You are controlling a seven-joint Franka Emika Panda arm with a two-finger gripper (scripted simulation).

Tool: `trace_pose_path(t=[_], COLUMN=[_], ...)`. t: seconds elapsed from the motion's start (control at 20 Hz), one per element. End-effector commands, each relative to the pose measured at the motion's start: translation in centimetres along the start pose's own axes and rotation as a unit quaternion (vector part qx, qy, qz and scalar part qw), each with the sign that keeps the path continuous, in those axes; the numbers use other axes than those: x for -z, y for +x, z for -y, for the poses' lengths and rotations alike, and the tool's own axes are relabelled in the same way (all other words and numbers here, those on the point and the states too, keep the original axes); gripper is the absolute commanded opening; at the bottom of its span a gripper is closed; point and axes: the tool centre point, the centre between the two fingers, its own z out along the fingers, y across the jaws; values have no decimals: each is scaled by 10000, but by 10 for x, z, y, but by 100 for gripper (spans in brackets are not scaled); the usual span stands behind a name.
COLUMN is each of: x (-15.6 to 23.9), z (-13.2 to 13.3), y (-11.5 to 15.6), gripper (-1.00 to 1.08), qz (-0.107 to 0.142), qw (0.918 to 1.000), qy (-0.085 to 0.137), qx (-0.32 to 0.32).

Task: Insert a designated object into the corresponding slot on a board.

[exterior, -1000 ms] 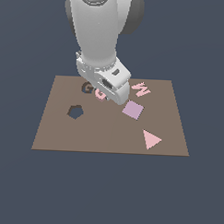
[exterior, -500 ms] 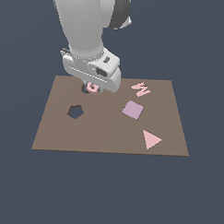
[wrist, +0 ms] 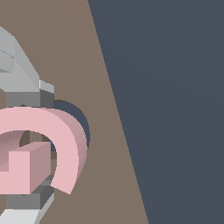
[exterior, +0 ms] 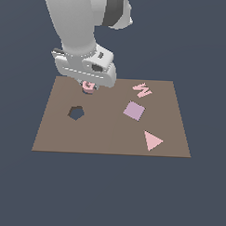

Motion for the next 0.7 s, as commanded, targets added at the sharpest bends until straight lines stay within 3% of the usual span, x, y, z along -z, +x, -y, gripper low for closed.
trace_pose_path(t=[0.0, 0.65], x=[0, -9], z=[3, 6], y=[0, -1], gripper=[-100, -100], qz=[2, 1], qw=[9999, 9998], qy=[0, 1], qx=[115, 209])
